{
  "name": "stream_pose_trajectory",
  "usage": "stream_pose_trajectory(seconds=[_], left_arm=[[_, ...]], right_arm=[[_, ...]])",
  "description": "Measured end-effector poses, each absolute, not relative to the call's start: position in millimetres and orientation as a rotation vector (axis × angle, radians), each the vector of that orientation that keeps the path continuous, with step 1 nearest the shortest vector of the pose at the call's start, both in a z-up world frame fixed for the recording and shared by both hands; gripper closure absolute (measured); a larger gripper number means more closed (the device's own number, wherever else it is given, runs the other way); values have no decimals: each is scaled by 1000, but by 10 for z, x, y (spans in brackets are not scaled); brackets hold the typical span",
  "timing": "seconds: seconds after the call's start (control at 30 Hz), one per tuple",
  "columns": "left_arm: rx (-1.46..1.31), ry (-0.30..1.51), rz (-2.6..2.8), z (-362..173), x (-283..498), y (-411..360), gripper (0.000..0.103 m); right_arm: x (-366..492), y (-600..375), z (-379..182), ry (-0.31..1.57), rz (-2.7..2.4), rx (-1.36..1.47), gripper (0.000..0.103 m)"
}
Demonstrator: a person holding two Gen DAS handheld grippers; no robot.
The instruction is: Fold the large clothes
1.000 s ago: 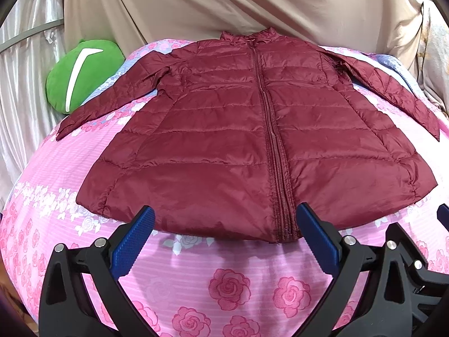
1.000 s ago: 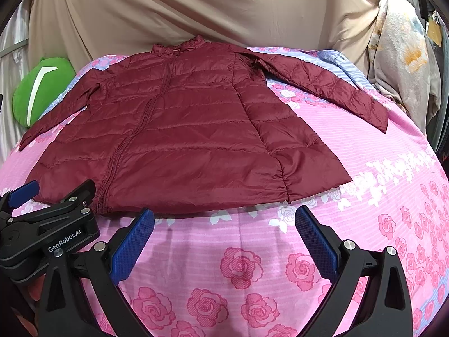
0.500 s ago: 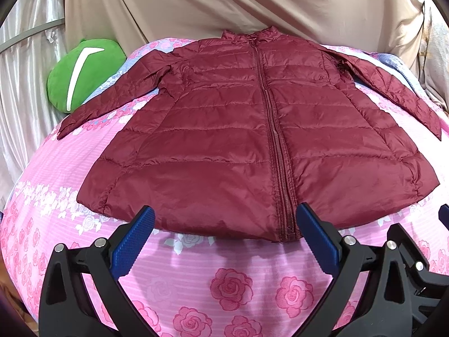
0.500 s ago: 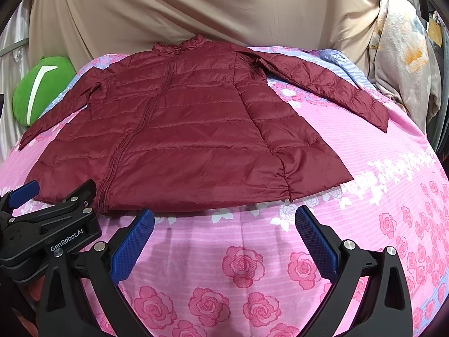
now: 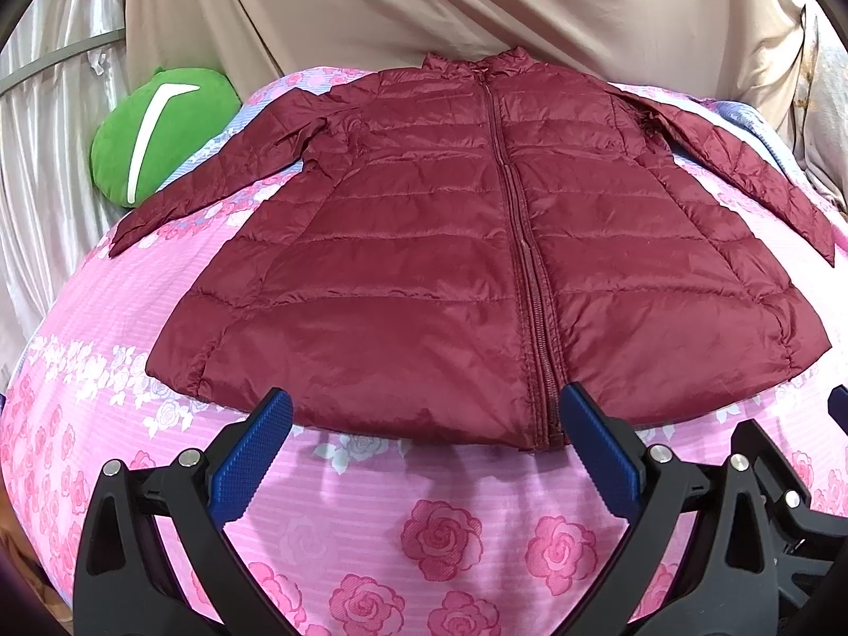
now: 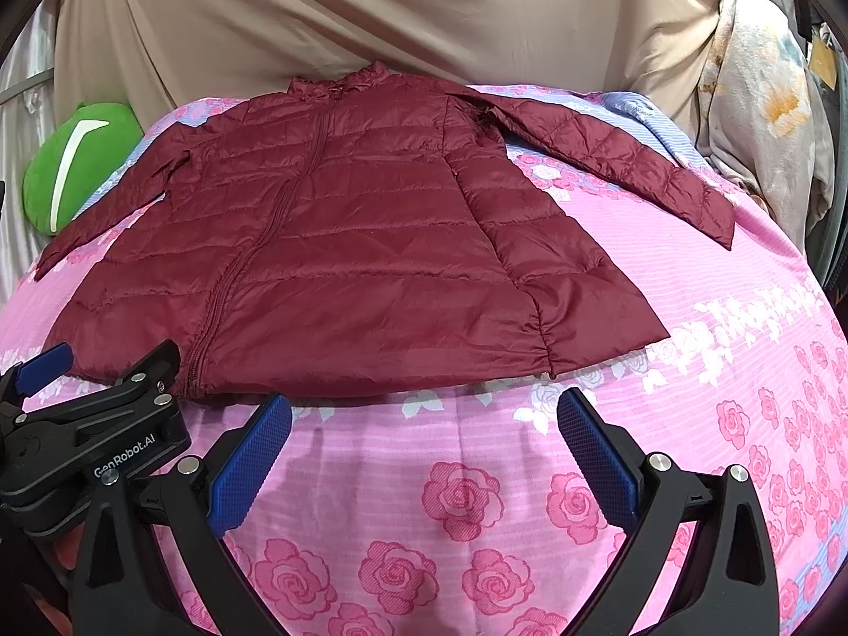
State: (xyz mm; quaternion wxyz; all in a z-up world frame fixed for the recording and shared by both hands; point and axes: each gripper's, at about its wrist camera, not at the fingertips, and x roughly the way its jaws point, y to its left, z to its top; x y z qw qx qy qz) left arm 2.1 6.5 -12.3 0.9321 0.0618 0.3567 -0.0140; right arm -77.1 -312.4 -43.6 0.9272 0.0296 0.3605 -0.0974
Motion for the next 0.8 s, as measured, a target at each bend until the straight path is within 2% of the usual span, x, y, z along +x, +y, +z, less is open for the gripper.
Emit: stream_pose_trajectory(seconds=[0.8], left_arm=[[127,747,-26,-100,121,15,5]], right_arm=[[-637,-3136,-336,746,-204,42,5]])
